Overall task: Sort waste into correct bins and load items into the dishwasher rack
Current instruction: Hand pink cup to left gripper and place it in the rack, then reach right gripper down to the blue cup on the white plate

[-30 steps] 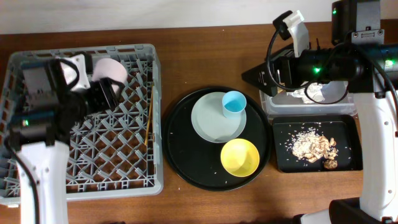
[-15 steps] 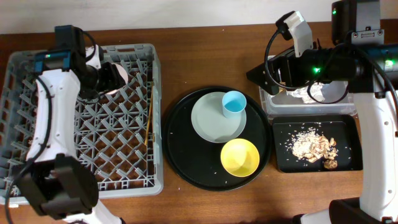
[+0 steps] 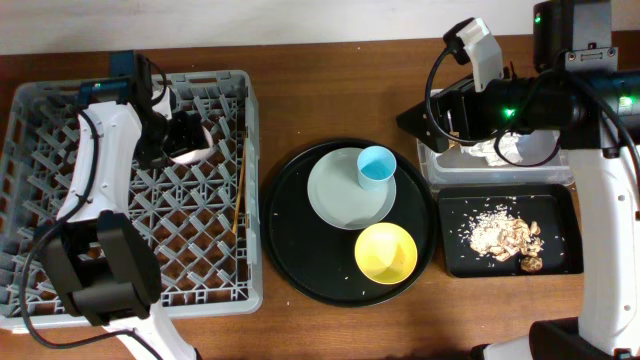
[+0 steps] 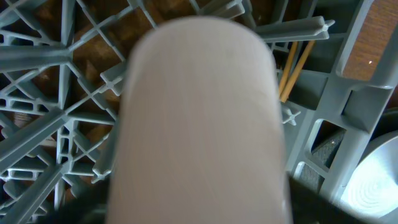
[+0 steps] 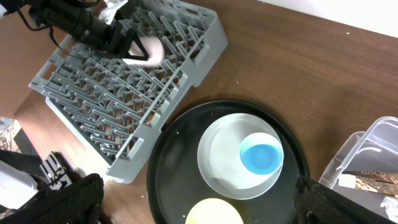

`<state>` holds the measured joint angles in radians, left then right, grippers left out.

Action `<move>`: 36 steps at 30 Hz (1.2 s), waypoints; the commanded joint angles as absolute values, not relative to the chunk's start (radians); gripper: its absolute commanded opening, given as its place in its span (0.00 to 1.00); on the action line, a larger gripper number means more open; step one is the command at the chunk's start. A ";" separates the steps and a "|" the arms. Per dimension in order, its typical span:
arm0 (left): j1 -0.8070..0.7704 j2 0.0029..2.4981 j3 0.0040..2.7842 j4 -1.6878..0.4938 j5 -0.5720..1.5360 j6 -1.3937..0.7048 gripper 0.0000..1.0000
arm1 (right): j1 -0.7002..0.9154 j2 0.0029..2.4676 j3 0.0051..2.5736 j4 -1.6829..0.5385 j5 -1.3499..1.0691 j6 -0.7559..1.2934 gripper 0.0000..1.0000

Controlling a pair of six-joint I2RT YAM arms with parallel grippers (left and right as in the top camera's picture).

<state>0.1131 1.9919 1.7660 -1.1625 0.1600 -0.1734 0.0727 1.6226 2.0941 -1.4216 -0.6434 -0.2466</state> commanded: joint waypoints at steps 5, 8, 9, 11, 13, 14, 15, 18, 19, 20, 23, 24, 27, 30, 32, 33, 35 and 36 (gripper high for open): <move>0.112 1.988 1.859 -1.207 0.169 -0.163 0.99 | 0.072 1.623 2.095 -1.422 -0.634 -0.254 0.99; 0.111 1.951 1.962 -1.308 0.173 -0.164 0.99 | 0.072 1.623 2.095 -1.422 -0.634 -0.254 0.99; 0.111 1.930 1.991 -1.346 0.195 -0.163 0.99 | 0.072 1.623 2.095 -1.422 -0.634 -0.254 0.99; 0.111 1.882 2.007 -1.393 0.262 -0.164 0.99 | 0.072 1.623 2.095 -1.422 -0.634 -0.254 0.99; 0.111 1.832 2.007 -1.431 0.338 -0.163 0.99 | 0.072 1.623 2.095 -1.422 -0.634 -0.254 0.99; 0.111 1.812 2.007 -1.451 0.349 -0.163 0.99 | 0.072 1.623 2.095 -1.422 -0.634 -0.254 0.99; 0.111 1.798 2.007 -1.477 0.346 -0.163 0.99 | 0.072 1.623 2.095 -1.422 -0.634 -0.254 0.99; 0.111 1.791 2.003 -1.573 0.345 -0.163 0.99 | 0.072 1.623 2.095 -1.394 -0.648 -0.249 0.99; 0.108 1.791 1.995 -1.595 0.345 -0.163 0.96 | 0.072 1.623 2.095 -1.378 -0.661 -0.197 0.99; 0.101 1.791 1.993 -1.610 0.344 -0.163 0.93 | 0.072 1.623 2.095 -1.391 -0.662 -0.189 0.99; 0.047 1.791 1.983 -1.606 0.341 -0.163 0.78 | 0.104 1.625 2.069 -1.442 -0.621 -0.175 0.54; 0.015 1.791 1.983 -1.602 0.331 -0.163 0.73 | 0.138 1.625 2.034 -1.443 -0.566 -0.174 0.47; -0.091 1.791 1.982 -1.568 0.280 -0.163 0.73 | 0.259 1.625 1.887 -1.356 -0.350 -0.087 0.40; -0.168 1.791 1.982 -1.556 0.181 -0.164 0.73 | 0.349 1.626 1.710 -1.206 -0.171 0.009 0.40; -0.181 1.791 1.982 -1.557 0.152 -0.164 0.73 | 0.372 1.626 1.618 -1.122 -0.171 0.010 0.40; -0.180 1.791 1.982 -1.557 0.152 -0.164 0.74 | 0.381 1.626 1.535 -1.042 -0.171 0.010 0.42; -0.181 1.791 1.982 -1.549 0.152 -0.164 0.74 | 0.381 1.626 1.431 -0.923 -0.171 0.010 0.43; -0.181 1.791 1.982 -1.539 0.152 -0.164 0.74 | 0.381 1.626 1.373 -0.852 -0.171 0.010 0.43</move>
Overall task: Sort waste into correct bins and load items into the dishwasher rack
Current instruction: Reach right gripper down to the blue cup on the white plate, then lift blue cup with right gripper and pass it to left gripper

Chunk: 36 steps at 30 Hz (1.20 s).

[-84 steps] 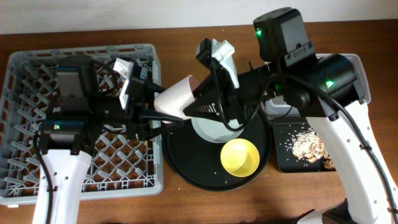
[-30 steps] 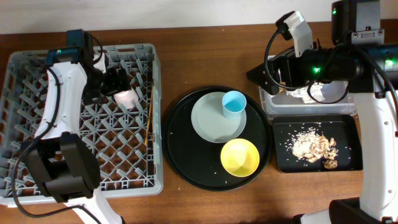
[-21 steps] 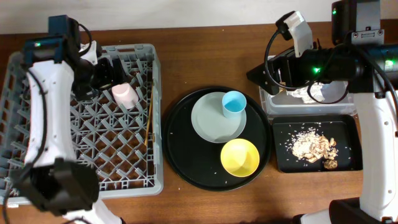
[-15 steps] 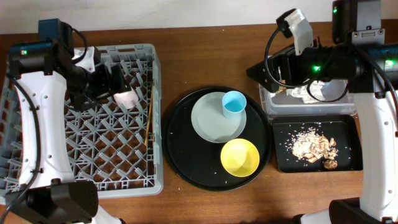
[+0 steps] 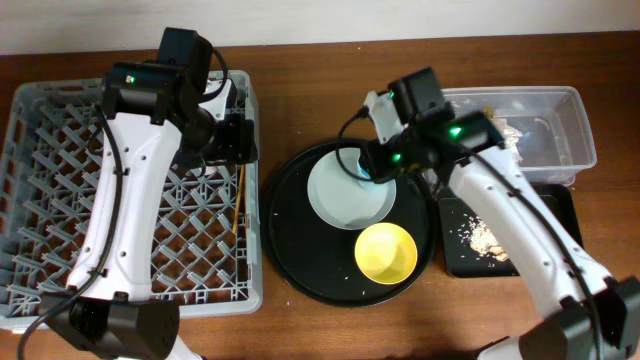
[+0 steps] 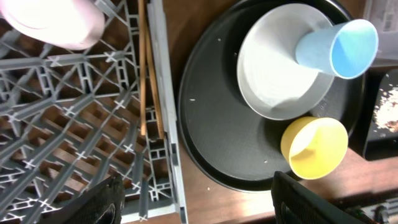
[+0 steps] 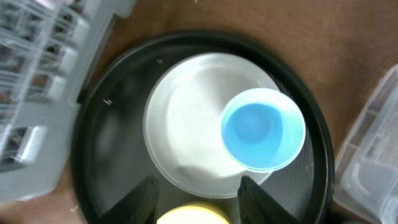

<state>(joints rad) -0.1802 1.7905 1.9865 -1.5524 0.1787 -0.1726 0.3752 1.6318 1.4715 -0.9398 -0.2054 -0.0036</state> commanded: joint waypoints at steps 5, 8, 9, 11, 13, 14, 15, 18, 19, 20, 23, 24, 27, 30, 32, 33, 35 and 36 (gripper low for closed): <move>-0.181 1.791 1.982 -1.518 0.152 -0.164 0.74 | 0.381 1.626 1.115 -0.508 -0.172 0.009 0.43; -0.181 1.791 1.982 -1.519 0.152 -0.164 0.74 | 0.381 1.629 1.045 -0.384 -0.172 0.009 0.42; -0.181 1.791 1.982 -1.519 0.152 -0.164 0.74 | 0.382 1.630 1.034 -0.362 -0.172 0.009 0.42; -0.181 1.791 1.982 -1.519 0.152 -0.164 0.74 | 0.394 1.631 1.026 -0.336 -0.171 0.009 0.39; -0.181 1.791 1.982 -1.519 0.152 -0.164 0.74 | 0.414 1.640 1.026 -0.322 -0.162 0.004 0.32; -0.181 1.791 1.982 -1.519 0.152 -0.164 0.74 | 0.427 1.654 1.026 -0.324 -0.115 0.005 0.31; -0.181 1.791 1.982 -1.519 0.152 -0.164 0.74 | 0.436 1.664 1.026 -0.324 -0.080 0.005 0.30; -0.181 1.791 1.982 -1.521 0.152 -0.164 0.74 | 0.450 1.689 1.026 -0.324 0.009 0.005 0.22; -0.181 1.791 1.982 -1.522 0.152 -0.164 0.74 | 0.451 1.687 1.027 -0.319 0.020 0.005 0.19; -0.181 1.791 1.982 -1.522 0.152 -0.164 0.74 | 0.451 1.684 1.033 -0.315 0.020 0.005 0.12; -0.181 1.791 1.982 -1.523 0.152 -0.164 0.75 | 0.452 1.653 1.085 -0.346 0.013 0.005 0.04; -0.181 1.791 1.982 -1.528 0.152 -0.163 0.84 | 0.451 1.631 1.110 -0.368 -0.009 0.005 0.04; -0.181 1.791 1.982 -1.530 0.153 -0.163 0.87 | 0.451 1.509 1.242 -0.492 -0.179 0.005 0.04; -0.180 1.790 1.982 -1.508 0.402 -0.004 0.87 | 0.448 1.354 1.388 -0.591 -0.376 0.011 0.04; -0.177 1.785 1.983 -1.488 0.741 0.216 0.87 | 0.429 1.287 1.445 -0.626 -0.459 0.045 0.04; -0.162 1.779 1.983 -1.492 0.995 0.378 0.87 | 0.403 1.242 1.473 -0.645 -0.531 0.069 0.04; -0.116 1.763 1.983 -1.493 1.235 0.499 0.96 | 0.329 1.179 1.478 -0.652 -0.678 0.095 0.04; -0.094 1.758 1.983 -1.493 1.315 0.539 0.99 | 0.291 1.171 1.478 -0.652 -0.757 0.095 0.04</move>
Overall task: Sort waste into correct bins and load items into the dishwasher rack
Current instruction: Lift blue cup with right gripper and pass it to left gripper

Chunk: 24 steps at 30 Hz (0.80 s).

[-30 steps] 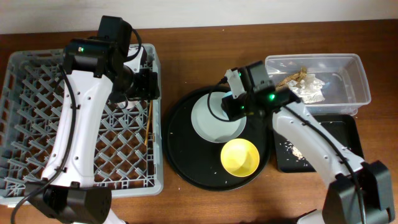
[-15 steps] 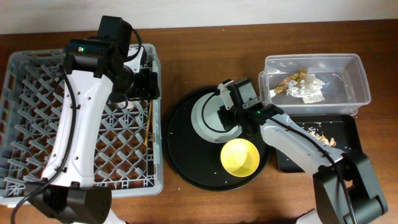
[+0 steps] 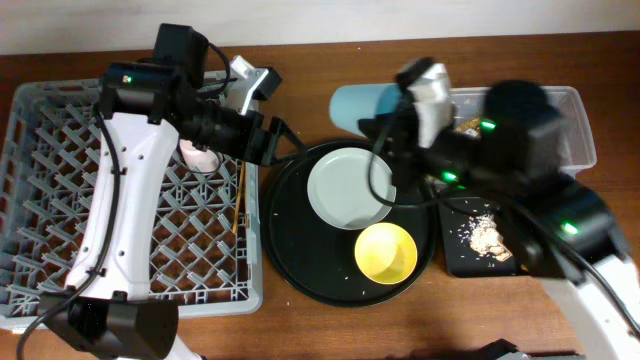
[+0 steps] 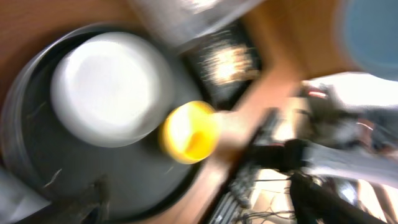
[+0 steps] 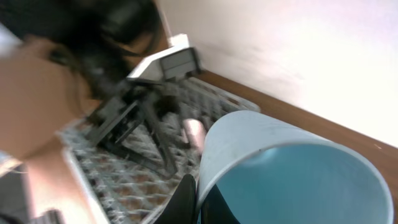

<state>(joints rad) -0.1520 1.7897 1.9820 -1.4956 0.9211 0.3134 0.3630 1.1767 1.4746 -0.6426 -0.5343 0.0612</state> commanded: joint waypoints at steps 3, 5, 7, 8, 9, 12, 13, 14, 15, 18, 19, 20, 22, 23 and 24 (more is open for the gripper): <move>-0.067 1.750 1.983 -1.493 1.421 0.556 0.99 | 0.213 1.193 1.478 -0.640 -0.941 0.094 0.04; -0.076 1.744 1.983 -1.503 1.482 0.613 0.99 | 0.195 1.247 1.478 -0.573 -1.146 0.095 0.04; -0.097 1.733 1.983 -1.502 1.549 0.671 0.99 | 0.207 1.311 1.478 -0.517 -1.244 0.122 0.04; -0.105 1.728 1.983 -1.501 1.547 0.688 0.99 | 0.217 1.341 1.478 -0.482 -1.290 0.133 0.04; -0.110 1.727 1.983 -1.500 1.544 0.695 0.99 | 0.228 1.368 1.478 -0.439 -1.345 0.148 0.04; -0.133 1.727 1.983 -1.501 1.546 0.698 0.98 | 0.268 1.427 1.478 -0.342 -1.381 0.205 0.04; -0.148 1.726 1.983 -1.500 1.542 0.698 0.96 | 0.278 1.433 1.478 -0.326 -1.381 0.215 0.04; -0.156 1.726 1.983 -1.499 1.528 0.698 0.95 | 0.284 1.433 1.478 -0.308 -1.381 0.223 0.04; -0.162 1.726 1.983 -1.496 1.510 0.698 0.91 | 0.286 1.433 1.478 -0.299 -1.382 0.227 0.04; -0.163 1.726 1.983 -1.496 1.496 0.698 0.89 | 0.288 1.433 1.478 -0.263 -1.381 0.271 0.04; -0.163 1.726 1.983 -1.497 1.496 0.698 0.80 | 0.287 1.433 1.478 -0.254 -1.381 0.271 0.04; -0.164 1.726 1.983 -1.497 1.493 0.698 0.74 | 0.287 1.433 1.478 -0.247 -1.380 0.271 0.04; -0.163 1.725 1.983 -1.504 1.473 0.698 0.73 | 0.287 1.433 1.478 -0.240 -1.376 0.271 0.04; -0.163 1.725 1.983 -1.507 1.465 0.698 0.73 | 0.286 1.433 1.478 -0.234 -1.376 0.271 0.04; -0.163 1.725 1.983 -1.513 1.460 0.698 0.72 | 0.287 1.433 1.478 -0.235 -1.365 0.271 0.04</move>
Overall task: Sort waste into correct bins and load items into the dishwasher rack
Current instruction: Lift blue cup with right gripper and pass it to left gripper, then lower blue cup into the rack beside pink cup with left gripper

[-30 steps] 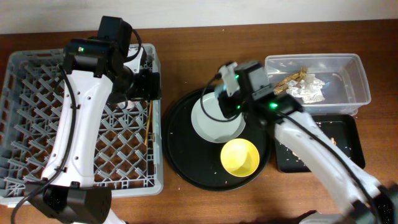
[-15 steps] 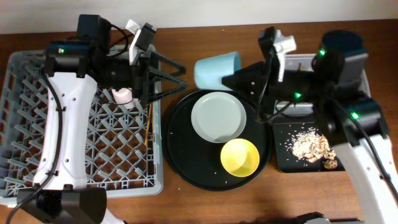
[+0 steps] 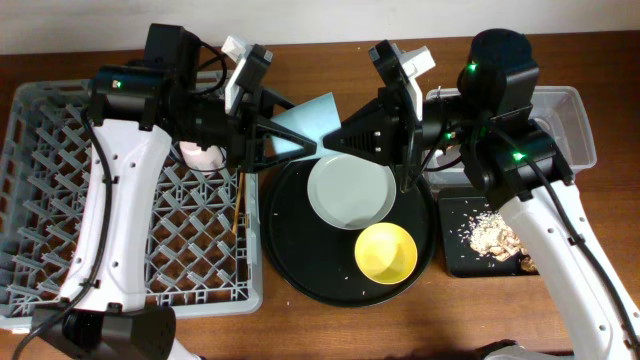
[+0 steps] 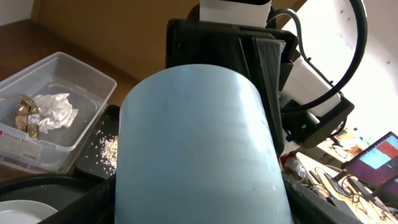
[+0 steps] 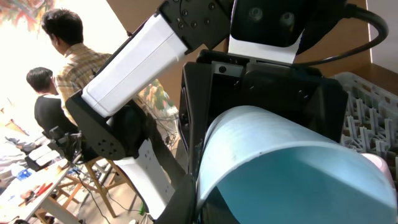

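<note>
A light blue cup (image 3: 305,118) hangs on its side in the air over the far left rim of the black tray (image 3: 300,270). My left gripper (image 3: 296,128) reaches in from the rack side and is shut on the cup's body (image 4: 199,149). From the right, my right gripper (image 3: 332,135) is shut on the cup's rim (image 5: 292,162), one finger inside and one outside. The grey dishwasher rack (image 3: 60,250) holds a pink cup (image 3: 200,153) and chopsticks (image 3: 238,195). On the tray lie a white plate (image 3: 350,192) and a yellow bowl (image 3: 386,252).
A clear bin (image 3: 560,130) with crumpled paper and wrappers stands at the far right. In front of it sits a black bin (image 3: 555,255) with food scraps. Both arms meet over the gap between rack and tray.
The blue cup has moved left and lower in my right gripper. My left gripper, open beside the rack before, now has its fingers shut on the cup's body.
My left gripper held the pink cup in the rack while my right was over the clear bin. Then the pink cup lay in the rack and my right gripper was at the blue cup on the plate. It lifted the cup, which both grippers now hold.
</note>
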`<state>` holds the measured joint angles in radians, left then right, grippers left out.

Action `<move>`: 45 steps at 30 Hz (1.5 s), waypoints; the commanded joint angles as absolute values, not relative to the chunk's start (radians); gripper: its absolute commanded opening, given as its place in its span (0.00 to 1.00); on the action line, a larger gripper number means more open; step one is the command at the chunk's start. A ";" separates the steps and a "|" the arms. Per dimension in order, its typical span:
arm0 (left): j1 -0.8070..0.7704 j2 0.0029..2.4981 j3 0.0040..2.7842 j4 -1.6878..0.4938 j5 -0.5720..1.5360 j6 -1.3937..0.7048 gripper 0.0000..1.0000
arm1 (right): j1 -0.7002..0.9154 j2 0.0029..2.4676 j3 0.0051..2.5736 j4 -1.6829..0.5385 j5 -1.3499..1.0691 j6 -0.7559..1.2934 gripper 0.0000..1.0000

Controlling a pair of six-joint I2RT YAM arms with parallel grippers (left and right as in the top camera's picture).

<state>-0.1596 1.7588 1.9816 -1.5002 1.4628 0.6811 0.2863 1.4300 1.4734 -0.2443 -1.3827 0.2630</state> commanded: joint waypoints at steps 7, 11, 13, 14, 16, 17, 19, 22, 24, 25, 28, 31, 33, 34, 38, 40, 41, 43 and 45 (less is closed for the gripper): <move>-0.136 1.725 1.983 -1.542 1.337 0.697 0.31 | 0.245 1.433 1.478 -0.248 -1.313 0.271 0.55; 0.005 1.705 1.983 -1.629 1.176 0.653 0.31 | 0.104 1.433 1.478 -0.372 -1.324 0.270 0.83; 0.071 1.699 1.983 -1.659 1.015 0.568 0.31 | 0.036 1.433 1.478 -0.478 -1.323 0.236 0.99; 0.104 1.699 1.983 -1.673 0.927 0.494 0.30 | 0.001 1.433 1.478 -0.546 -1.306 0.194 0.99; 0.127 1.699 1.983 -1.680 0.700 0.312 0.31 | -0.057 1.433 1.478 -0.690 -1.190 0.180 0.99; 0.128 1.699 1.983 -1.679 0.555 0.218 0.31 | -0.073 1.433 1.477 -0.746 -1.139 0.180 0.99; 0.127 1.699 1.980 -1.686 0.305 0.022 0.32 | -0.087 1.433 1.478 -0.825 -1.019 0.180 0.99; 0.127 1.699 1.950 -1.688 0.245 -0.032 0.32 | -0.086 1.433 1.478 -0.834 -0.890 0.180 0.99; 0.126 1.699 1.865 -1.677 0.245 -0.035 0.32 | -0.086 1.433 1.478 -0.834 -0.807 0.180 0.99; 0.126 1.699 1.821 -1.650 0.245 -0.035 0.32 | -0.086 1.433 1.477 -0.834 -0.779 0.180 0.99; 0.127 1.699 1.662 -1.516 0.234 -0.072 0.32 | -0.086 1.433 1.477 -0.834 -0.667 0.180 0.99; 0.128 1.700 1.554 -1.404 0.170 -0.121 0.32 | -0.086 1.433 1.478 -0.834 -0.630 0.180 0.98; 0.128 1.700 1.499 -1.334 0.148 -0.121 0.32 | -0.086 1.433 1.477 -0.834 -0.630 0.180 0.99; 0.128 1.700 1.482 -1.306 0.143 -0.122 0.32 | -0.086 1.433 1.477 -0.834 -0.630 0.180 0.99; 0.128 1.700 1.467 -1.249 0.114 -0.131 0.33 | -0.086 1.433 1.478 -0.834 -0.630 0.180 0.99; 0.128 1.700 1.467 -1.232 0.115 -0.131 0.33 | -0.086 1.433 1.477 -0.834 -0.630 0.180 0.99; 0.127 1.700 1.467 -1.223 0.115 -0.131 0.33 | -0.086 1.433 1.478 -0.834 -0.630 0.180 0.99; 0.128 1.700 1.467 -1.213 0.115 -0.131 0.33 | -0.086 1.433 1.477 -0.834 -0.630 0.180 0.99; 0.127 1.700 1.467 -1.200 0.115 -0.136 0.33 | -0.086 1.433 1.477 -0.834 -0.630 0.180 0.99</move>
<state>0.1249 1.7092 1.4754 -1.2140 0.1223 -0.1219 -0.0837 1.4357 1.4754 -0.8364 -0.6430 0.1867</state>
